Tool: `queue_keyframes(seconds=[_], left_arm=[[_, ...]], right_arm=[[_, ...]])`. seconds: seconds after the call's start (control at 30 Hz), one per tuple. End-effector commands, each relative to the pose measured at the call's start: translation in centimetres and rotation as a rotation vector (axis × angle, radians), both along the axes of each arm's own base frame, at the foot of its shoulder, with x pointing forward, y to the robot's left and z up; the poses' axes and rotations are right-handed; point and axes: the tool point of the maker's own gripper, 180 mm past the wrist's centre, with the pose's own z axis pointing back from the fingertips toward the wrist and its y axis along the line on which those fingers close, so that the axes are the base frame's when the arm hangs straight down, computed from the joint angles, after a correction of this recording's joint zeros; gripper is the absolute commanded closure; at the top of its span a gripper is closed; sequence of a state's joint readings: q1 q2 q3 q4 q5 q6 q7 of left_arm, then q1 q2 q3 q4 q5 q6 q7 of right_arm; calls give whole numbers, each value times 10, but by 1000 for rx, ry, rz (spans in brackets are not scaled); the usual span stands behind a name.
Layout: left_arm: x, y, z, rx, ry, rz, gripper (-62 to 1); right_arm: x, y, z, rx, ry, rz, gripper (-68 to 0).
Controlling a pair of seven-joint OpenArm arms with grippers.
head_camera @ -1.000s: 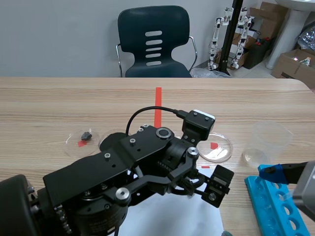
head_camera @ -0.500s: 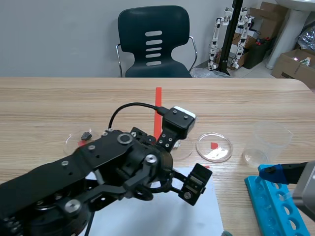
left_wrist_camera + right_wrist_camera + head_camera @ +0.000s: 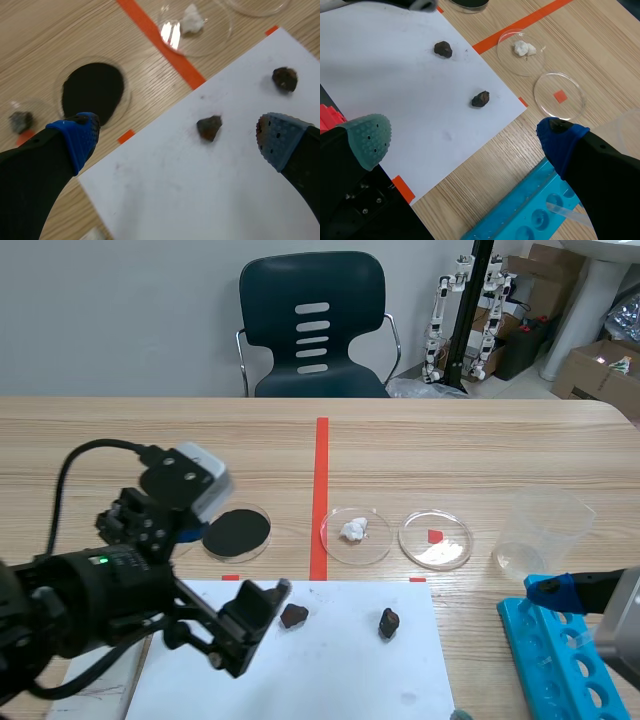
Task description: Return to the home posture
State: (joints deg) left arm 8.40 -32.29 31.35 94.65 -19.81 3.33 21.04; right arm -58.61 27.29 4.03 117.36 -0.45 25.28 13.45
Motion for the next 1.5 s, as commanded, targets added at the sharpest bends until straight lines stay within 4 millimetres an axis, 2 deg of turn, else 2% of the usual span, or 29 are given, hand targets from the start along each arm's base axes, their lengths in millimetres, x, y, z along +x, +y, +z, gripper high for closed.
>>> queue_keyframes(seconds=[0.0,0.2,0.37,0.6,0.77,1.0,1.47], left_arm=[[-5,8,4,-11,-9,16,-623],[-21,61,16,24,-48,112,-623],[-40,85,36,23,-89,170,-623],[-68,83,76,-19,-138,174,-623],[-79,88,92,-13,-136,204,-623],[-87,93,89,15,-99,222,-623],[-87,93,89,17,-95,222,-623]], right_arm=[[6,4,10,24,-35,1,-608],[6,4,10,24,-35,1,-608],[6,4,10,24,-35,1,-608],[6,4,10,24,-35,1,-608],[6,4,10,24,-35,1,-608],[6,4,10,24,-35,1,-608],[6,4,10,24,-35,1,-608]])
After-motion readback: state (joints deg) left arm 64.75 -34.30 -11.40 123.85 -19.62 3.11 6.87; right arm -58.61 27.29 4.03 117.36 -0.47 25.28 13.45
